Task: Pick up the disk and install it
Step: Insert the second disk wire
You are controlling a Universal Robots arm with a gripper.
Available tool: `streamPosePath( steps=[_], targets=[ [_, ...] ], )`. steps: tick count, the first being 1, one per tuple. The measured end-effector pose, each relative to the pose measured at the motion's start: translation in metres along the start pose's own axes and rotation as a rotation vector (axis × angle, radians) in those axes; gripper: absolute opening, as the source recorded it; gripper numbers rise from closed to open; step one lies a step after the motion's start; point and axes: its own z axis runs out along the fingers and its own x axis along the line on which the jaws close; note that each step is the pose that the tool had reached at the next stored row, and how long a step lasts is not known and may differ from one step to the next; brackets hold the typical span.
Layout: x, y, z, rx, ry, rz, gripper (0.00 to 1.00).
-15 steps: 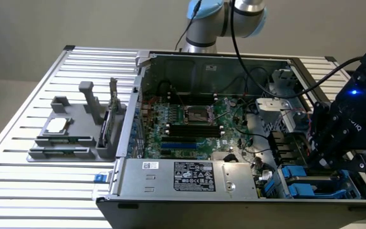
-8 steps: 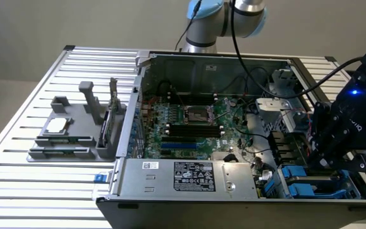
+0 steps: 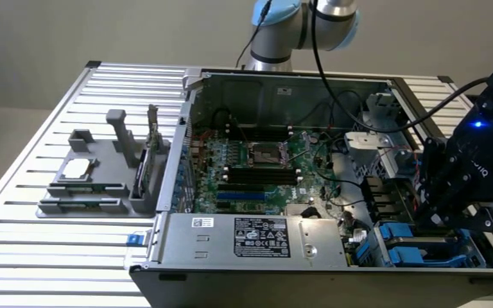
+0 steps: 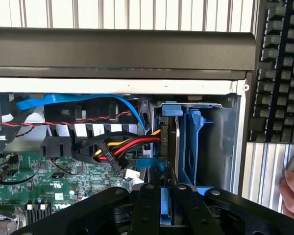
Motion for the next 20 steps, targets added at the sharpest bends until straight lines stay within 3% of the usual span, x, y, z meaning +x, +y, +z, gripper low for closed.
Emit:
streamPosePath(
  steps=[20],
  targets=[
    [0.0000,0.0024,0.0011,0.0009,0.0007,0.019,0.16]
  ],
)
